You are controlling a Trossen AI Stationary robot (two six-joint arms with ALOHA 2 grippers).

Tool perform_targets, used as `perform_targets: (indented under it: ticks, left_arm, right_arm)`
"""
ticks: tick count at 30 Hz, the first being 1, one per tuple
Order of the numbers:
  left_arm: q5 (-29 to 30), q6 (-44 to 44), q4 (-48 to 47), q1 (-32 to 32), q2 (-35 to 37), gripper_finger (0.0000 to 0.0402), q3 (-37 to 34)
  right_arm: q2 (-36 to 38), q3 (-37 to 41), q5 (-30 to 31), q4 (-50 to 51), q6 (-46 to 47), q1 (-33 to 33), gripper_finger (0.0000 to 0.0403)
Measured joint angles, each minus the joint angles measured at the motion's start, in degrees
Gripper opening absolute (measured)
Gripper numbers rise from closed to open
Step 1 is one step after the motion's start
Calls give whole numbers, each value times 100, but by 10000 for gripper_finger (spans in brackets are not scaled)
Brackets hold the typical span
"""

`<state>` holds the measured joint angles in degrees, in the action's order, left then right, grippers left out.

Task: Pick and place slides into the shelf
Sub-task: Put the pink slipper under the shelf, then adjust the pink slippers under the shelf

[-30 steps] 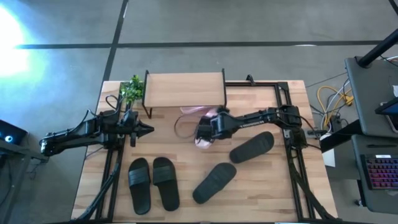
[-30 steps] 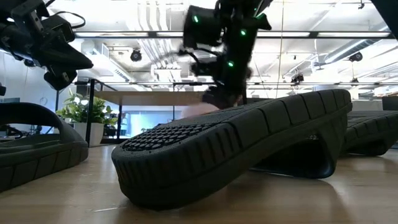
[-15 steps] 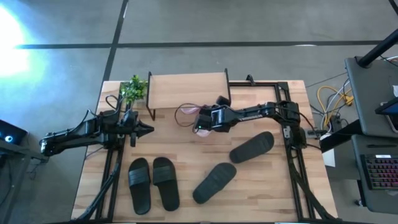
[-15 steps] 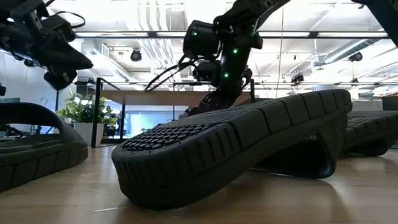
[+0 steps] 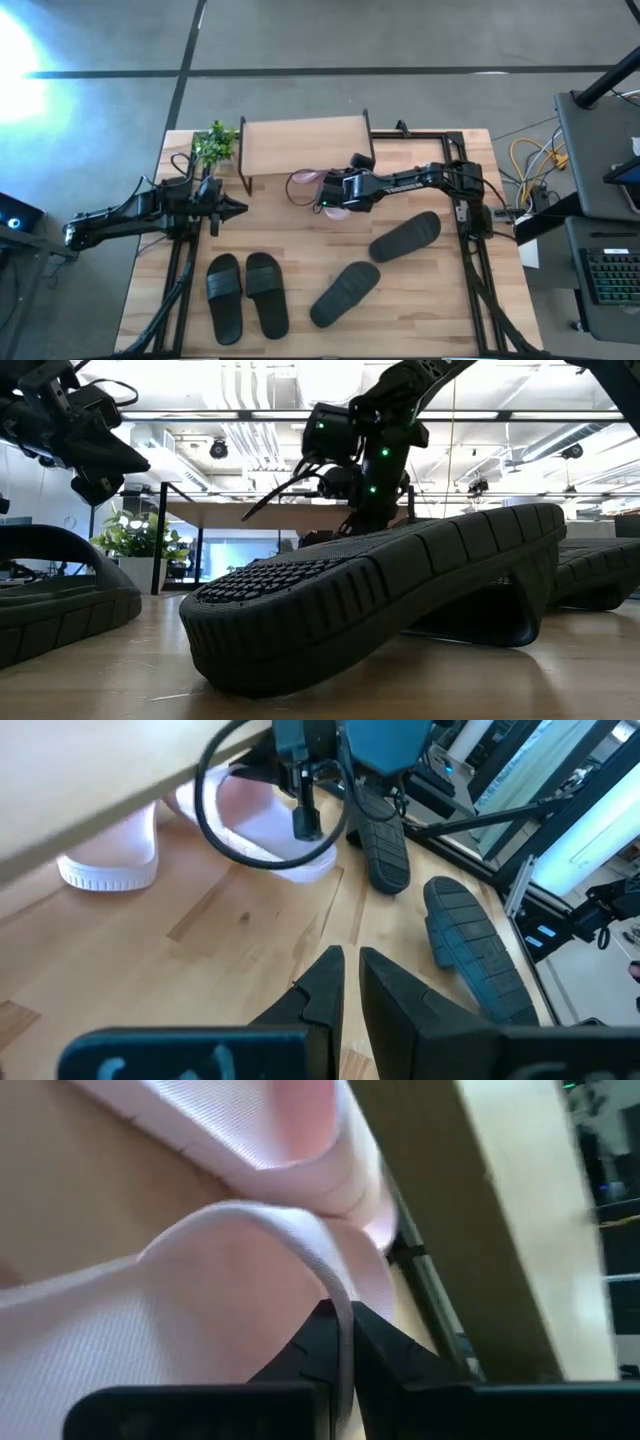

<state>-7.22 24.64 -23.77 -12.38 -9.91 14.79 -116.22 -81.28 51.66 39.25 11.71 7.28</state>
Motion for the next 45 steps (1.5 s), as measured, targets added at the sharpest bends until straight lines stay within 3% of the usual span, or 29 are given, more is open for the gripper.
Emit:
perform_targets:
  ticks: [4, 8, 15, 19, 23, 25, 29, 31, 35, 39, 45]
  left_arm:
    - [1, 2, 2, 1, 0, 22, 0]
    - [-2, 4, 2, 0, 0, 22, 0]
    - [-2, 7, 2, 0, 2, 22, 0]
    - [-2, 8, 2, 0, 2, 22, 0]
    - [-2, 9, 2, 0, 2, 22, 0]
    - [-2, 9, 2, 0, 2, 22, 0]
    - [-2, 9, 7, 0, -7, 22, 0]
    - [-2, 7, -1, 1, -9, 22, 0]
    - [-6, 7, 10, 0, -7, 22, 0]
    - [-6, 8, 10, 1, -4, 22, 0]
    - [-1, 7, 15, 2, -17, 22, 0]
  right_arm:
    - [-13, -64, -624, 116, 236, -79, 27]
    - [-17, -135, -848, 314, 352, -147, 70]
    - [30, -258, -824, 1275, 1093, -247, 150]
    - [191, -278, -501, 1231, 1097, -427, 162]
    - [406, -278, -548, 1206, 1099, -633, 164]
    - [598, -307, -953, 1043, 1102, -736, 164]
    - [744, -350, -2507, -177, 1550, -808, 152]
    - [573, -348, -2669, -757, 1979, -810, 138]
    - [46, -497, -2615, -1288, 2482, -789, 88]
    - [-564, -908, -1892, -1465, 2414, -844, 22]
    - [-1395, -1781, -497, -1640, 2783, -866, 13]
